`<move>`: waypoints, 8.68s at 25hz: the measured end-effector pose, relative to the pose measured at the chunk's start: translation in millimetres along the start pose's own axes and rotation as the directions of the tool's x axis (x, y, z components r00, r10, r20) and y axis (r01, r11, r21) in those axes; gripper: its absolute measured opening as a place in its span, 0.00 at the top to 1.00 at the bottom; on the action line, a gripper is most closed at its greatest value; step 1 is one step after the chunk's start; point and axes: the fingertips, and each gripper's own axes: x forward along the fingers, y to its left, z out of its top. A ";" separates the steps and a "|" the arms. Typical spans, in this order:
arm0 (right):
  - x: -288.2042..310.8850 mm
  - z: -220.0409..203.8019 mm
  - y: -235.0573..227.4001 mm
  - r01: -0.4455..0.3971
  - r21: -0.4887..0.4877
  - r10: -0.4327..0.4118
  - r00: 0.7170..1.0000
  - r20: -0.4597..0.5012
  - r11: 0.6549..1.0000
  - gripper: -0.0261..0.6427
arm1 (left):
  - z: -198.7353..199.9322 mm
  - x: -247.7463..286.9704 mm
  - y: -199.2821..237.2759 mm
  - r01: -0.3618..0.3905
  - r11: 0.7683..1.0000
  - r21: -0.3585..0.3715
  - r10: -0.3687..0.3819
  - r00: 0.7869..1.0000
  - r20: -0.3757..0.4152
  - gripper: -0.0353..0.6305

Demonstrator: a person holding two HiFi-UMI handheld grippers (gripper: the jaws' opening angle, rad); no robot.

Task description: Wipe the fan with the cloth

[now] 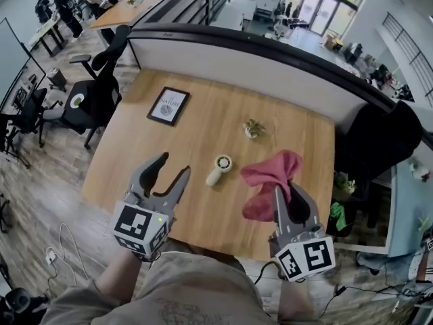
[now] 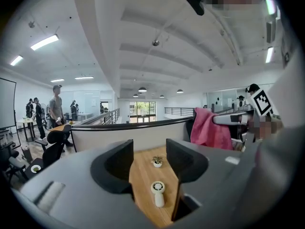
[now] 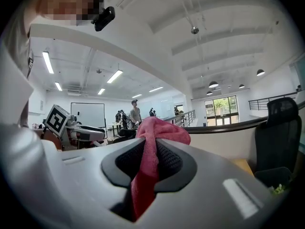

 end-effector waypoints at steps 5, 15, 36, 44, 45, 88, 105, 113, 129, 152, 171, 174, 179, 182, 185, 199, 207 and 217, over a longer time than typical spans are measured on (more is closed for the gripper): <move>5.0 -8.1 -12.2 -0.011 0.009 0.011 1.000 -0.016 1.000 0.86 | -11.4 10.8 -9.2 0.007 1.000 0.005 -0.007 0.999 -0.038 0.62; 25.0 -38.0 -19.5 0.044 0.059 -0.039 0.996 -0.080 0.997 0.86 | -85.0 60.1 -8.6 0.101 0.994 0.031 -0.092 0.972 -0.216 0.62; 73.4 -182.2 -36.5 0.173 0.180 -0.105 0.937 -0.334 0.968 0.86 | -316.5 160.0 -42.9 0.261 0.959 -0.110 -0.271 0.728 -0.630 0.59; 75.4 -209.0 -45.0 0.193 0.193 -0.109 0.919 -0.378 0.962 0.86 | -360.4 184.1 -59.4 0.265 0.960 -0.086 -0.248 0.668 -0.702 0.58; 75.5 -211.3 -45.4 0.194 0.195 -0.108 0.918 -0.382 0.961 0.86 | -364.2 184.9 -60.1 0.263 0.961 -0.079 -0.239 0.661 -0.711 0.58; 59.1 -26.9 3.4 0.083 0.061 -0.079 0.995 -0.061 0.995 0.86 | -52.9 63.4 0.8 0.472 0.833 -0.287 -0.466 0.880 0.095 0.67; 51.0 43.9 95.7 -0.208 0.008 0.205 0.971 0.122 0.978 0.86 | 0.6 0.9 22.4 0.520 0.770 -0.369 -0.431 0.851 0.300 0.67; 66.2 42.6 103.3 -0.286 0.051 0.275 0.948 0.161 0.957 0.86 | 11.1 -12.3 3.0 0.616 0.681 -0.396 -0.495 0.786 0.371 0.67; 105.2 -2.0 57.7 -0.236 0.133 0.235 0.972 0.019 0.963 0.86 | 17.5 -21.8 -5.3 0.667 0.652 -0.360 -0.545 0.743 0.389 0.67; 81.7 1.1 158.5 -0.404 -0.123 0.394 0.914 -0.098 0.907 0.86 | -11.9 -15.6 -9.8 0.580 0.762 -0.289 -0.518 0.813 0.266 0.67; 110.8 -48.4 85.5 -0.399 0.011 0.380 0.866 -0.325 0.917 0.86 | 3.8 -46.1 -28.4 0.721 0.673 -0.164 -0.642 0.680 0.354 0.67; 106.2 -69.6 71.5 -0.364 0.082 0.370 0.866 -0.337 0.928 0.86 | 3.7 -43.4 -22.5 0.710 0.679 -0.186 -0.623 0.692 0.366 0.67; 93.1 -114.8 83.6 -0.392 0.185 0.434 0.820 -0.373 0.901 0.86 | 8.5 -42.2 -10.1 0.704 0.668 -0.241 -0.581 0.696 0.422 0.67; 85.5 -110.7 117.9 -0.494 0.300 0.568 0.781 -0.260 0.816 0.86 | 6.7 -36.7 -10.0 0.692 0.683 -0.234 -0.576 0.708 0.410 0.67; 81.5 -99.4 128.5 -0.522 0.362 0.603 0.782 -0.160 0.772 0.86 | 1.9 -33.0 -14.0 0.683 0.700 -0.208 -0.587 0.716 0.378 0.66; 75.2 -35.9 116.0 -0.568 0.425 0.527 0.820 0.222 0.705 0.86 | -46.6 -24.9 -43.6 0.693 0.707 -0.140 -0.670 0.720 0.181 0.66; 86.0 -38.9 139.5 -0.522 0.497 0.506 0.844 0.181 0.693 0.86 | -51.3 -17.6 -48.8 0.672 0.723 -0.158 -0.652 0.740 0.165 0.66; 89.0 -50.8 155.0 -0.537 0.436 0.578 0.815 0.045 0.722 0.86 | -56.9 -14.4 -45.2 0.642 0.738 -0.206 -0.624 0.766 0.153 0.67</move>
